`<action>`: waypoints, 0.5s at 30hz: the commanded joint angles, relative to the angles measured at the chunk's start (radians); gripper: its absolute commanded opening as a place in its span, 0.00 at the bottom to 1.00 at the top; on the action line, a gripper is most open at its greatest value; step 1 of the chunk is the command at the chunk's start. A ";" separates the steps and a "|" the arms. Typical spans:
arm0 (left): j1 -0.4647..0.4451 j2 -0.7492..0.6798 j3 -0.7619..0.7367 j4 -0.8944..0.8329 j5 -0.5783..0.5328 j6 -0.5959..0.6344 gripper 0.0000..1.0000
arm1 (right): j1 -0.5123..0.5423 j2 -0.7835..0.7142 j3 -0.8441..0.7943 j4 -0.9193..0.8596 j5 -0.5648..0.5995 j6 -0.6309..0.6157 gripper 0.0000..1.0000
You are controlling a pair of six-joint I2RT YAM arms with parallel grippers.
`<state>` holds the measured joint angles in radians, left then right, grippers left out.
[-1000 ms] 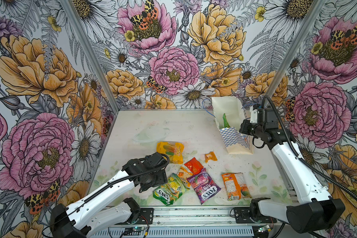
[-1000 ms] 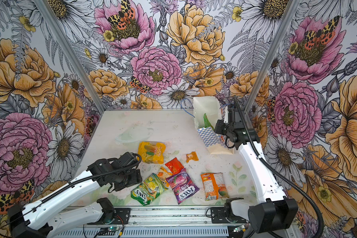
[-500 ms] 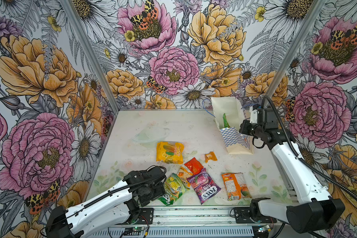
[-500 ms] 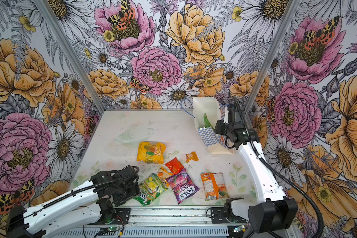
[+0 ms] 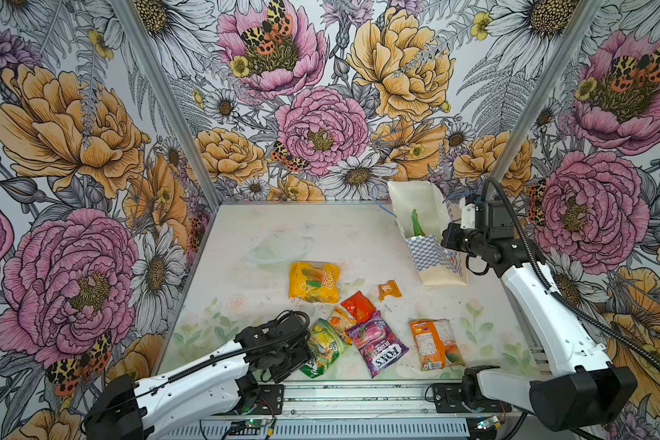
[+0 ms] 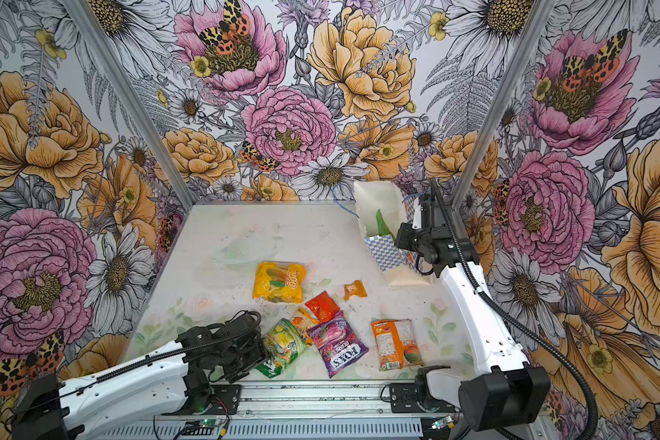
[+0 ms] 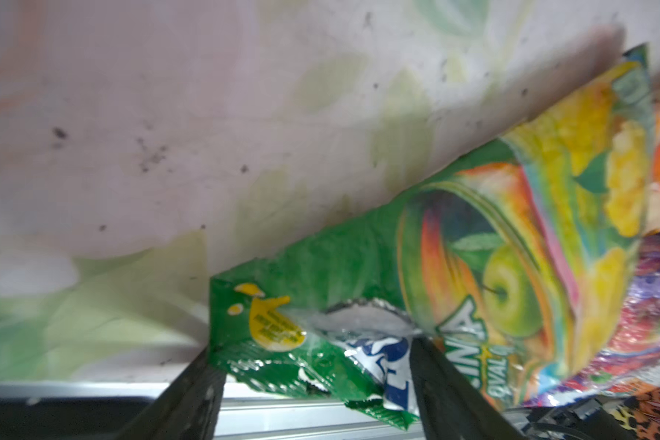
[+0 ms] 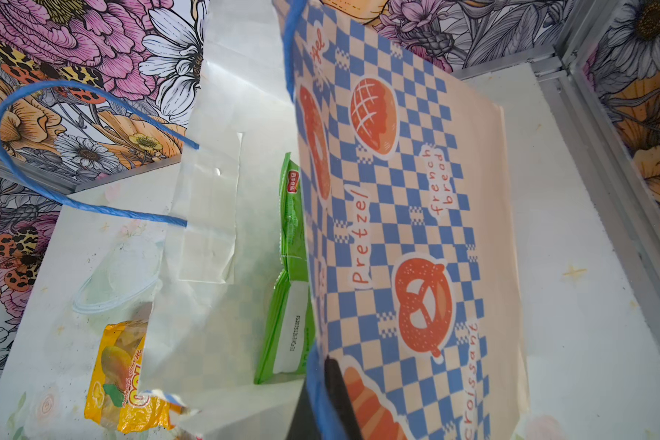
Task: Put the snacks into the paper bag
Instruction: 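Lower left gripper onto green Fox's Spring Tea bag and close on its edge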
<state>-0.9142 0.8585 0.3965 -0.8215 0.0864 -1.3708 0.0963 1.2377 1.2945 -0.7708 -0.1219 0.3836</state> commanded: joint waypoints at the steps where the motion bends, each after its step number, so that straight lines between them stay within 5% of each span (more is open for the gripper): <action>1: 0.004 0.036 -0.040 0.174 -0.034 -0.012 0.66 | -0.007 -0.026 -0.005 0.018 -0.013 -0.006 0.00; 9: 0.066 0.121 0.005 0.197 -0.070 0.092 0.34 | -0.007 -0.034 -0.009 0.016 -0.020 -0.004 0.00; 15: 0.108 0.101 0.008 0.195 -0.102 0.126 0.21 | -0.008 -0.044 -0.014 0.017 -0.024 -0.001 0.00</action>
<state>-0.8253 0.9722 0.3992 -0.6445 0.0391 -1.2770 0.0963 1.2259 1.2858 -0.7666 -0.1291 0.3836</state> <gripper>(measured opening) 0.218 0.047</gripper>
